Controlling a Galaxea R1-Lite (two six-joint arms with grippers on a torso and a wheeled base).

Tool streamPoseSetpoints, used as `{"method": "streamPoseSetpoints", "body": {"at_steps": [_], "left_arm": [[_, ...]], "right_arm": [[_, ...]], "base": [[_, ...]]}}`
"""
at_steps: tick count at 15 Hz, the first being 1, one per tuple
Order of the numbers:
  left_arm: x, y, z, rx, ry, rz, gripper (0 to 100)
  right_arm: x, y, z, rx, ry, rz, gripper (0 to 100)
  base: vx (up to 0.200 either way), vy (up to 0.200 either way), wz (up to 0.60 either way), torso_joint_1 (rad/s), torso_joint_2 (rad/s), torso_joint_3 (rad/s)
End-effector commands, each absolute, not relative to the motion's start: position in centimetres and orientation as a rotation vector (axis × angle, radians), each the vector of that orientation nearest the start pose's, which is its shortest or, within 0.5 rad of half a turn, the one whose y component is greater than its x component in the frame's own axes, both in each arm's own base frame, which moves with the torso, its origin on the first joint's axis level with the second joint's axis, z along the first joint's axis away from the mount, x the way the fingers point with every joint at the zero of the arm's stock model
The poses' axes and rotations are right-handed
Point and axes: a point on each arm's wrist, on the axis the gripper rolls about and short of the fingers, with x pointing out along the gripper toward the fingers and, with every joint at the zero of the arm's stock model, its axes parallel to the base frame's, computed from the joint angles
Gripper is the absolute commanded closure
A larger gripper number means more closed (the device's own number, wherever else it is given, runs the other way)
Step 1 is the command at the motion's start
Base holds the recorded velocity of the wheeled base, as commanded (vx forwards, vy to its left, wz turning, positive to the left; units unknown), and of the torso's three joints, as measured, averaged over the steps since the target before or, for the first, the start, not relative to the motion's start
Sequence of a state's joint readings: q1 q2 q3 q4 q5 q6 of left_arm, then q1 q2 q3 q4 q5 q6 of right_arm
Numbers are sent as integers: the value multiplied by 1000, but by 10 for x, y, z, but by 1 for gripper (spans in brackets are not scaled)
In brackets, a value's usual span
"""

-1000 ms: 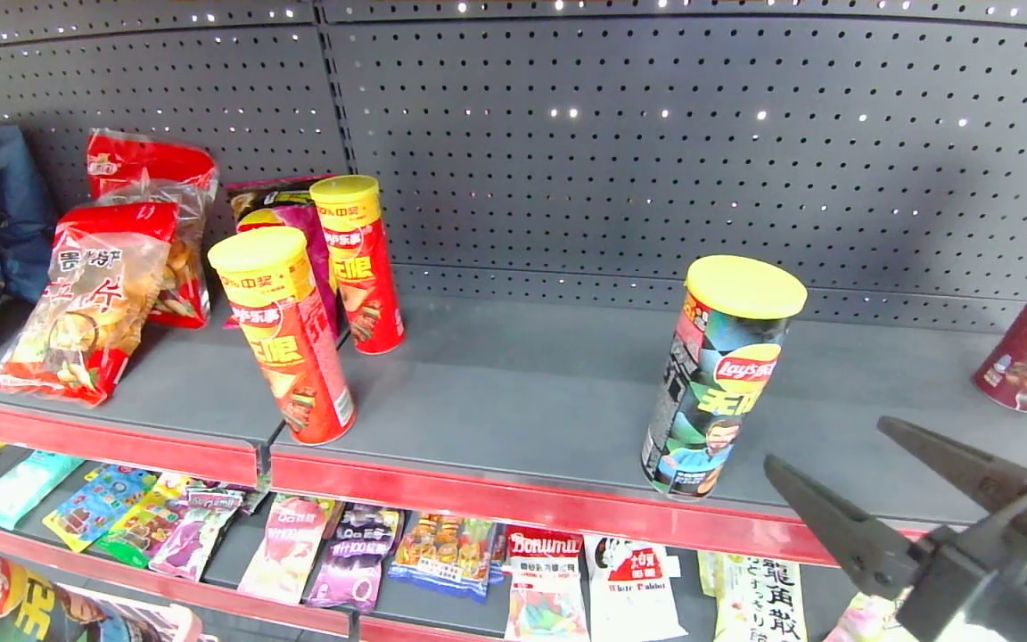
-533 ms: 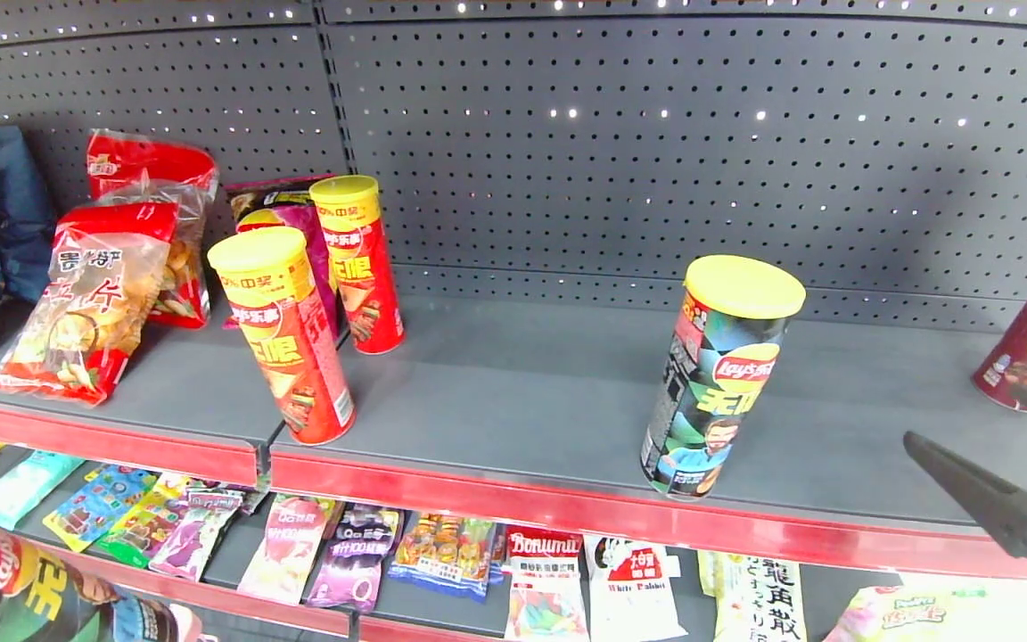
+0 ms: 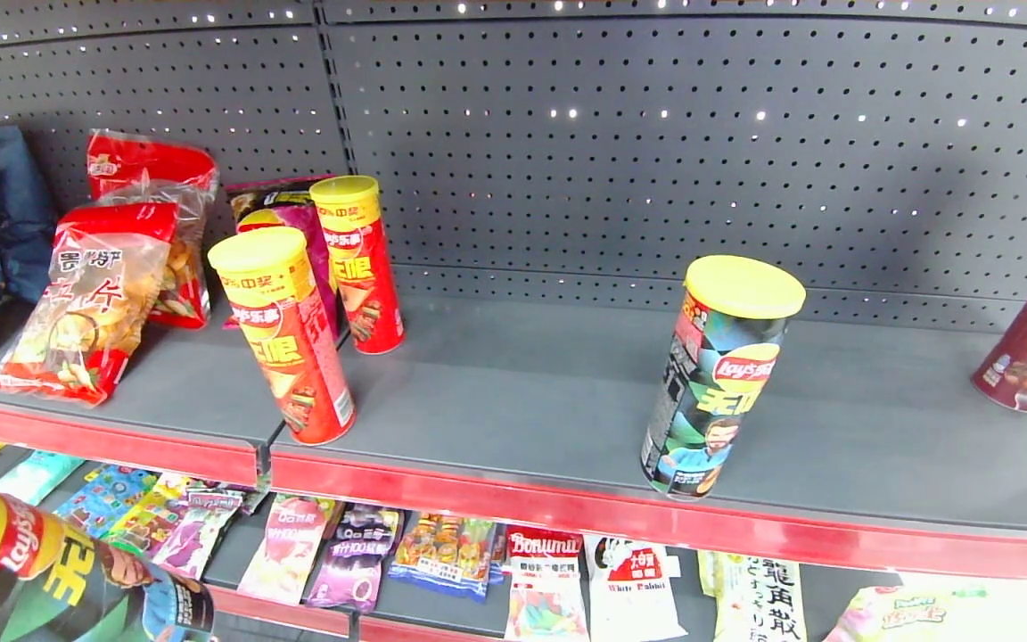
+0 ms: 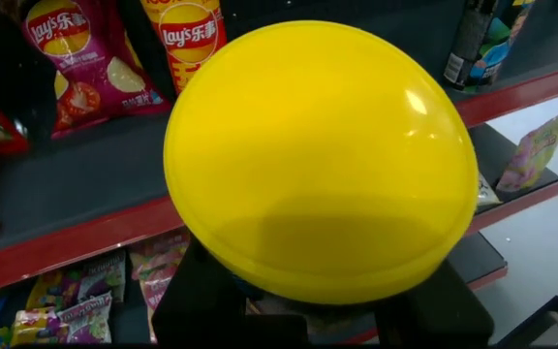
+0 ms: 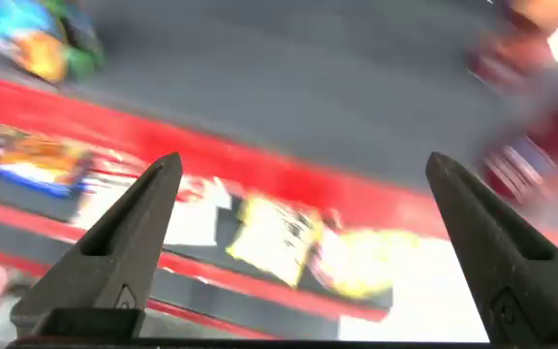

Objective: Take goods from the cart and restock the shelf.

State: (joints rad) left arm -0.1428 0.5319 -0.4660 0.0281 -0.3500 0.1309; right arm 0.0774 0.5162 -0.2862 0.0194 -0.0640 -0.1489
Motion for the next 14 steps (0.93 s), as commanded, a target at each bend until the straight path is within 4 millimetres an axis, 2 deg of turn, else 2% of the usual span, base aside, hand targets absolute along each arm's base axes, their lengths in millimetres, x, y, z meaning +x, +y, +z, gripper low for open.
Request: {"method": "streamPoseSetpoints", "body": {"at_steps": [1,4,6,9,11,12,14], "left_arm": [[19,-11,206,118,59,-499,100],[18,-10,207,119,54,-499,100],[18,-10,204,118,59,-499,100],[15,-11,202,107,53,-529,100],[13,-10,201,101,52,-533,100],[14,-10,201,101,53,-531,100],[13,-10,202,102,46,-523,100]], "right_arm": [[-19,-3,140,-142,133,-157,0],[-28,2,133,-125,114,-358,0],[-28,4,130,-126,125,-410,0],[-29,5,107,-131,120,-265,0],[-27,8,107,-125,108,-62,0],[-26,7,106,-124,112,-14,0],[-23,6,89,-119,156,14,0]], "base": [[0,0,0,0,0,0],[0,0,0,0,0,0],[0,0,0,0,0,0],[0,0,0,0,0,0],[0,0,0,0,0,0],[0,0,0,0,0,0],[0,0,0,0,0,0]]}}
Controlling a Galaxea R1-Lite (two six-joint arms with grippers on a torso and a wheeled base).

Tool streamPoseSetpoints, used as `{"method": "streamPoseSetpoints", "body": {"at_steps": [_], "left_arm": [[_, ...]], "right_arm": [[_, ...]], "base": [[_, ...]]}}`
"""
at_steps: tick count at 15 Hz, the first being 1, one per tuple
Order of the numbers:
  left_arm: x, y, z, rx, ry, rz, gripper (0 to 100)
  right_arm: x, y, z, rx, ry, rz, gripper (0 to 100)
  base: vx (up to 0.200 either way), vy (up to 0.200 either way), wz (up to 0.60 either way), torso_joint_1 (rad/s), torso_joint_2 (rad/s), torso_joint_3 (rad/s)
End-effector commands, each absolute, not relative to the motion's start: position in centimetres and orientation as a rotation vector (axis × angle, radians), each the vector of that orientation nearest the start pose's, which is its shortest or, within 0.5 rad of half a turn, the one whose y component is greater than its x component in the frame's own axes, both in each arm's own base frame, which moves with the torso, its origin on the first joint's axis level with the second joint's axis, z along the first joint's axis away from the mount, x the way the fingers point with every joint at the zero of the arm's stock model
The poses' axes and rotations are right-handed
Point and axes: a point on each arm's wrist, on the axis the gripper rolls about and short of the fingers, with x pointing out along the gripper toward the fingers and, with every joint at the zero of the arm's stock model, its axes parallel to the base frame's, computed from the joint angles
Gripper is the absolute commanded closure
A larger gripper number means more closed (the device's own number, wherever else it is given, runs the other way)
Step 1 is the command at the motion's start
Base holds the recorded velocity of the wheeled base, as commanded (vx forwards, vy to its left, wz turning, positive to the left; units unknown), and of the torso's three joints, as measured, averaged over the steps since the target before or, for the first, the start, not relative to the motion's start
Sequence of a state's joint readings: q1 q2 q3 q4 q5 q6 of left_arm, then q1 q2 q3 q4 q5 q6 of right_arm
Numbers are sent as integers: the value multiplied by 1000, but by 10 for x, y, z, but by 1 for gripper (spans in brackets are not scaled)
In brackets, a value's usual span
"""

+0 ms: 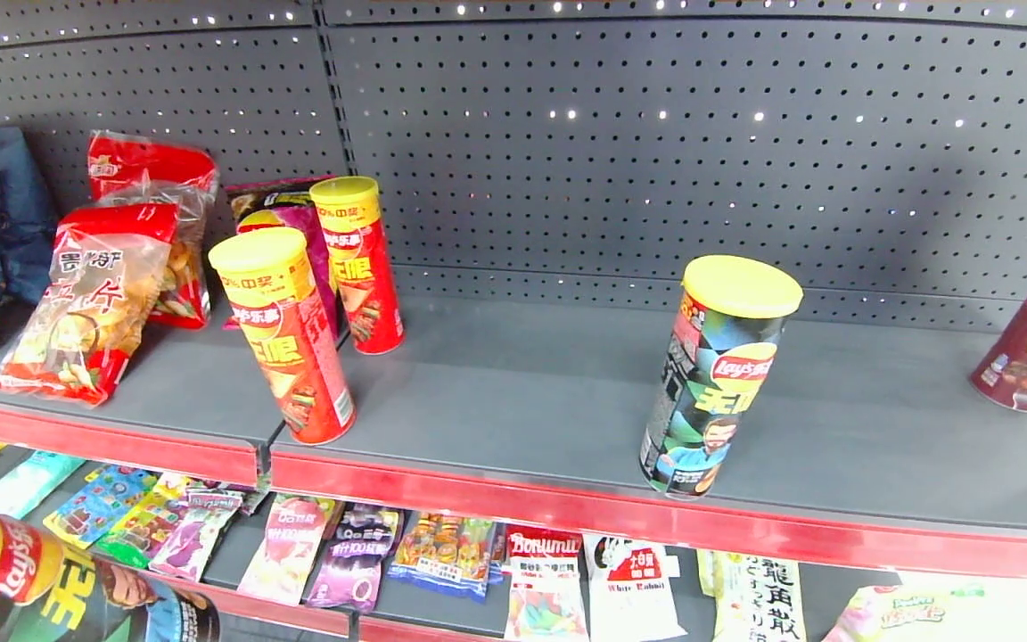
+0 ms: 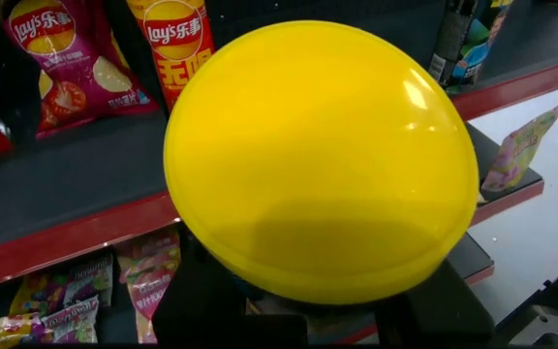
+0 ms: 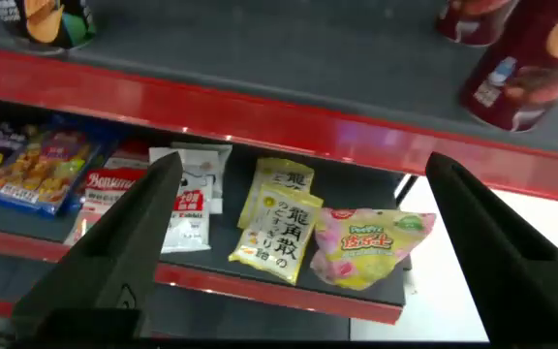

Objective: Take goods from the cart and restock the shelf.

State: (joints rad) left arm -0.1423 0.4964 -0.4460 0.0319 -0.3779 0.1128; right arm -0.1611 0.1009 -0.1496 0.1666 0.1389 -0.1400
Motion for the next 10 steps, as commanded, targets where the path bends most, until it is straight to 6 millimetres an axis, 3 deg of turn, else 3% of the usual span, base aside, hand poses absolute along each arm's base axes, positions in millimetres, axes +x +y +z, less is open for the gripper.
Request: {"method": "streamPoseSetpoints", "body": {"at_steps": [1,3,10], "left_arm": [[12,-10,201,102,48,-522,100],[11,-10,201,103,42,-503,100],[8,-9,200,104,30,-492,100]], "right_arm": [[-20,6,87,-124,134,3,0],[-15,3,83,-110,45,-93,0],[-15,3,84,-61,41,-75,0]], "base": [[0,0,0,0,0,0],[0,0,0,0,0,0],[0,0,0,0,0,0]]}}
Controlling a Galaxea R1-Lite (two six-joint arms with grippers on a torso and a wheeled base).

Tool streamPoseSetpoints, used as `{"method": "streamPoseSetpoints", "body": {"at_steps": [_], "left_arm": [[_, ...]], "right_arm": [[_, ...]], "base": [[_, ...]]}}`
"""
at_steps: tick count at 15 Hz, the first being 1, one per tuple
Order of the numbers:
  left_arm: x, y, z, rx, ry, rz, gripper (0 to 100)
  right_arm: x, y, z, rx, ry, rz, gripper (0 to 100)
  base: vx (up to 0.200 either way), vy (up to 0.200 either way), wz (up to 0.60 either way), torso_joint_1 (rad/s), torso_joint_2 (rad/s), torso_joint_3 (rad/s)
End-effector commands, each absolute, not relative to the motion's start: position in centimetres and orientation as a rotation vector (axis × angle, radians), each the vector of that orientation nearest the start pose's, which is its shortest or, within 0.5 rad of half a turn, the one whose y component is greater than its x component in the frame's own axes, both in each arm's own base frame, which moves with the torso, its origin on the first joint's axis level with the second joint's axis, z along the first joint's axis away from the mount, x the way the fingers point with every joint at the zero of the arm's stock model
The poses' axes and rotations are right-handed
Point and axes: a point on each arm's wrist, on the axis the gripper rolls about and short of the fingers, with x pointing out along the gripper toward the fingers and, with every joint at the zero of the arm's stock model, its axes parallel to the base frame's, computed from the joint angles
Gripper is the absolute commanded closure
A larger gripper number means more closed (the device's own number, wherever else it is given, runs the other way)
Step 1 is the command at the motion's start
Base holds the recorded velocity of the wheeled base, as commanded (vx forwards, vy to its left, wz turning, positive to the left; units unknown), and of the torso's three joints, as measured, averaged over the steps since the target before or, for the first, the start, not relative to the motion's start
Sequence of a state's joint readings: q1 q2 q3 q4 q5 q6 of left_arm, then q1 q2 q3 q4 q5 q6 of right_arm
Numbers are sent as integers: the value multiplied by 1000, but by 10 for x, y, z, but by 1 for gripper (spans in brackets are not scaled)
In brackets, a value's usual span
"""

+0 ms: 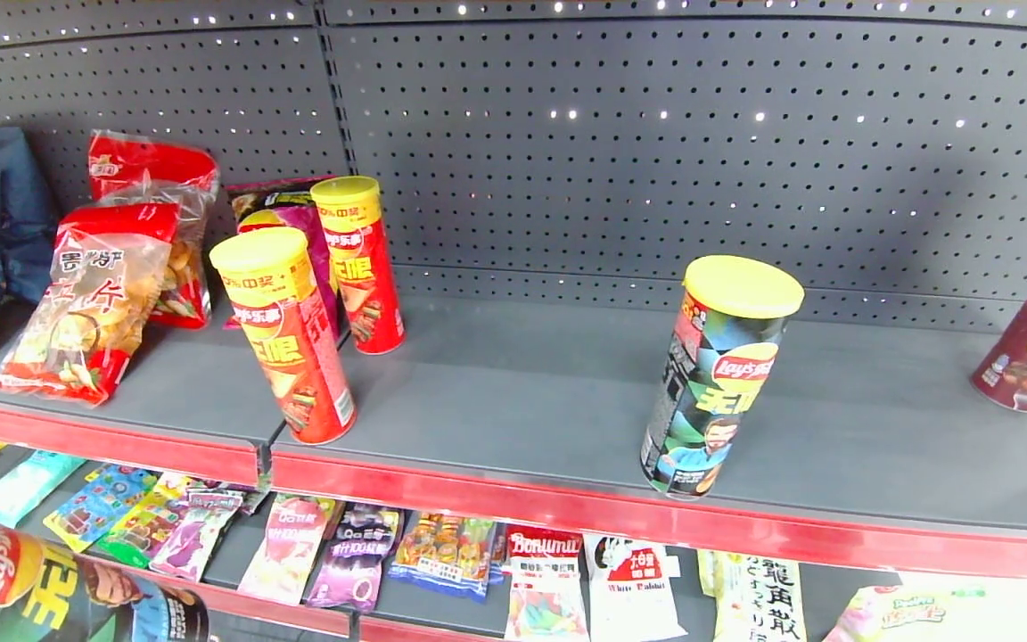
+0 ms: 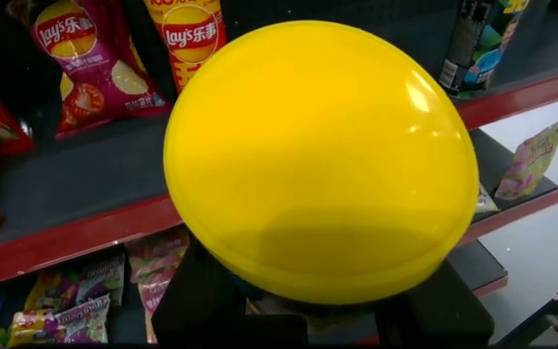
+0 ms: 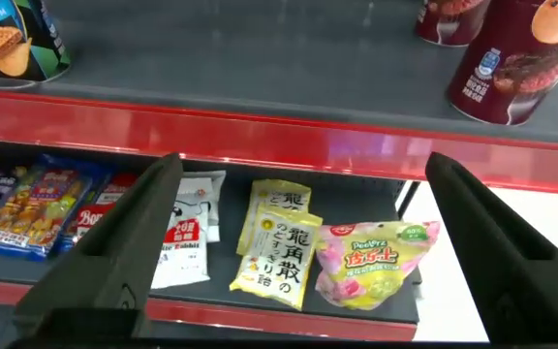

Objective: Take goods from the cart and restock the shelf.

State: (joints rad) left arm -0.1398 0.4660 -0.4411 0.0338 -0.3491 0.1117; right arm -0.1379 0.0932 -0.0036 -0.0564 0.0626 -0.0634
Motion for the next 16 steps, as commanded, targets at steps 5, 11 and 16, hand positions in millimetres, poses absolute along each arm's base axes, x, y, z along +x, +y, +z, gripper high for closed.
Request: {"method": "streamPoseSetpoints", "body": {"at_steps": [5,11,16], "left_arm": [[5,-8,202,86,18,-491,100],[3,-8,203,83,39,-473,100],[5,-7,204,81,42,-447,100]], "right_arm": [[-15,4,84,-44,43,-33,0],[-15,5,84,-42,55,-19,0],[-15,5,83,-19,58,-27,0]], "base": [[0,0,-480,-3,1,3],[0,0,-600,0,0,1],[0,0,0,0,0,0]]}}
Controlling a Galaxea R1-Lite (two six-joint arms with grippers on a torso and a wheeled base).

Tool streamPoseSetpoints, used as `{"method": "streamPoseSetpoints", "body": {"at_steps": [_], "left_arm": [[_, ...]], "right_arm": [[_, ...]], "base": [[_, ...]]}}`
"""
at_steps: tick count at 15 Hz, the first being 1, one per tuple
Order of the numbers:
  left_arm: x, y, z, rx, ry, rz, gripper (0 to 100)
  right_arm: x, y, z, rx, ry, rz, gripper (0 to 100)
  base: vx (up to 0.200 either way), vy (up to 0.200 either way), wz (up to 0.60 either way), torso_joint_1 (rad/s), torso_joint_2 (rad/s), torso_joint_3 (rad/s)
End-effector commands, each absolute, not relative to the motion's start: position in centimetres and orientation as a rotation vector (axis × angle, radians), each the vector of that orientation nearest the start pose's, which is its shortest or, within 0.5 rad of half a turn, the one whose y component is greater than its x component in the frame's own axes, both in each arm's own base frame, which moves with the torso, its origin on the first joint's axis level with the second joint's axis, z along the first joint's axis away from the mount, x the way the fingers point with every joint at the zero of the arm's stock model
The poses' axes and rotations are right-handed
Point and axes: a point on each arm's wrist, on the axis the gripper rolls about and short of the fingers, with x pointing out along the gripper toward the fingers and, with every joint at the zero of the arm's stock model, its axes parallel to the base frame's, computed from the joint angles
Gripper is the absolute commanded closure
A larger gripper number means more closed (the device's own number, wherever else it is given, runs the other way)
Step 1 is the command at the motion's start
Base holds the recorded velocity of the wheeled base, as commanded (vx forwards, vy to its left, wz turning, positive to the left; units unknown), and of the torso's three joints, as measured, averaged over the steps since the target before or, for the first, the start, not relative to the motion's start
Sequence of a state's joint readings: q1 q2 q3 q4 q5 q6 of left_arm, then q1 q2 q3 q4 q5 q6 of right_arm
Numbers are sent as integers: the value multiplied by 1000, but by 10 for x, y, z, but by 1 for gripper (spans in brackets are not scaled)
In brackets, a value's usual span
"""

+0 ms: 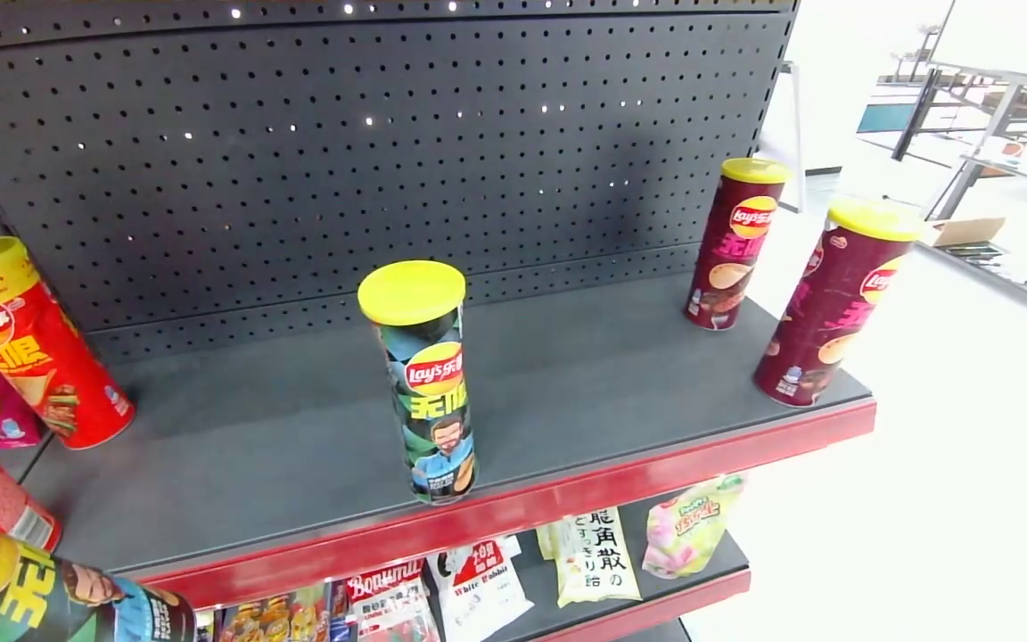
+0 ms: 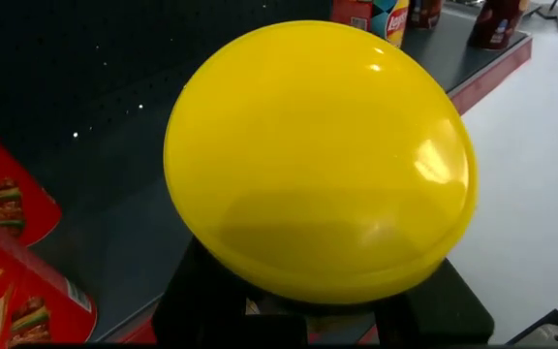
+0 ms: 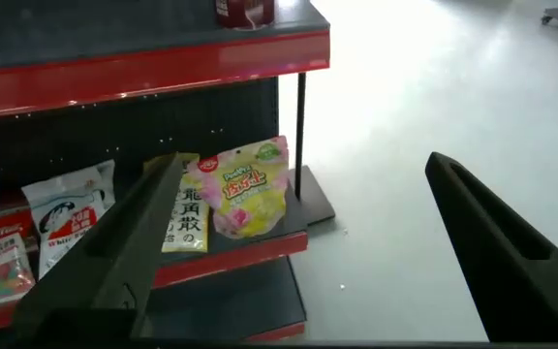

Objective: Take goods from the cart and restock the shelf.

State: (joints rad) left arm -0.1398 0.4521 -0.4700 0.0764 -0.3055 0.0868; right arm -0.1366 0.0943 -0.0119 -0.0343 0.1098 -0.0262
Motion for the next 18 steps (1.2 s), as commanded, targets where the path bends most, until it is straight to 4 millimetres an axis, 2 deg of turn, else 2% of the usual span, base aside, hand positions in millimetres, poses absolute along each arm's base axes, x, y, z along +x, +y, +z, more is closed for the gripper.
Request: {"method": "streamPoseSetpoints", "body": {"at_steps": [1,5,7,9,18], "left_arm": [[5,-8,205,76,43,-447,100],[11,-9,211,66,57,-455,100],[11,-9,210,61,61,-461,100],[10,-8,211,59,54,-461,100],[11,-9,207,34,73,-486,100]], "right_arm": [[-15,5,82,-28,57,-25,0],[-16,2,82,-37,46,185,0],[-18,0,76,-30,72,85,0],[-23,1,76,20,7,41,0],[-23,1,75,-3,3,35,0]], "base": [[0,0,0,0,0,0],[0,0,0,0,0,0],[0,0,0,0,0,0],[0,0,0,0,0,0],[0,0,0,0,0,0]]}}
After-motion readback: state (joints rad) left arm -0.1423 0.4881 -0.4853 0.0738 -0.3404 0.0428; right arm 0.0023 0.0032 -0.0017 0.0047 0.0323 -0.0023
